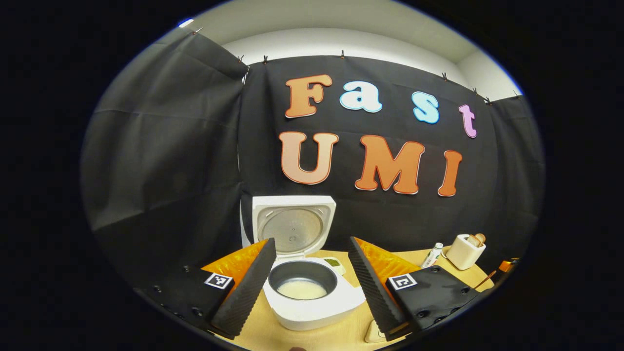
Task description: Close the left gripper, press the button to open the rice cooker; take a wooden spoon from the chopstick holder with the right hand, scoop a spoonful of rice and pour it into the rice cooker, then put the wooden spoon back into the chopstick holder.
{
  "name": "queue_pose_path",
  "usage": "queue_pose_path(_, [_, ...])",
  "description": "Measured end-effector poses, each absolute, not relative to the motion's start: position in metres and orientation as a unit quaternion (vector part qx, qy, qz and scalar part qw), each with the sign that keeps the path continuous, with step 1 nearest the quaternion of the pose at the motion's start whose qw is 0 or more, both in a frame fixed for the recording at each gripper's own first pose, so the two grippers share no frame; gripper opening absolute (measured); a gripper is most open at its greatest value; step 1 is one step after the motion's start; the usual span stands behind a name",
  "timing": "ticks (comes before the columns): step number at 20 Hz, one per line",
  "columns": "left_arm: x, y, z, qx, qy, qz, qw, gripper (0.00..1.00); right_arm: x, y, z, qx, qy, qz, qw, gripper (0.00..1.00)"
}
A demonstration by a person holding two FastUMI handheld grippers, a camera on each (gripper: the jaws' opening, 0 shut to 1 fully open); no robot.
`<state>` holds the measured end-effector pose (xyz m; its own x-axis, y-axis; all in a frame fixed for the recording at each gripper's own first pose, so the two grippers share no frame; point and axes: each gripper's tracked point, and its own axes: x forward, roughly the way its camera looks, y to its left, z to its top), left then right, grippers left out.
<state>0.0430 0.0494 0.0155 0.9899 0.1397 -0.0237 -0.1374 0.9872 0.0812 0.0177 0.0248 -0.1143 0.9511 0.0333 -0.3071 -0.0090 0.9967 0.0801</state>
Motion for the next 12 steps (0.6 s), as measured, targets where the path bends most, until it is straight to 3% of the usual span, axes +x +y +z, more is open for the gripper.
queue_pose_path(12, [0.149,0.089,0.085,0.048,0.012,0.117,0.992,1.0,0.031,0.079,-0.08,0.014,0.126,0.064,0.99,0.95])
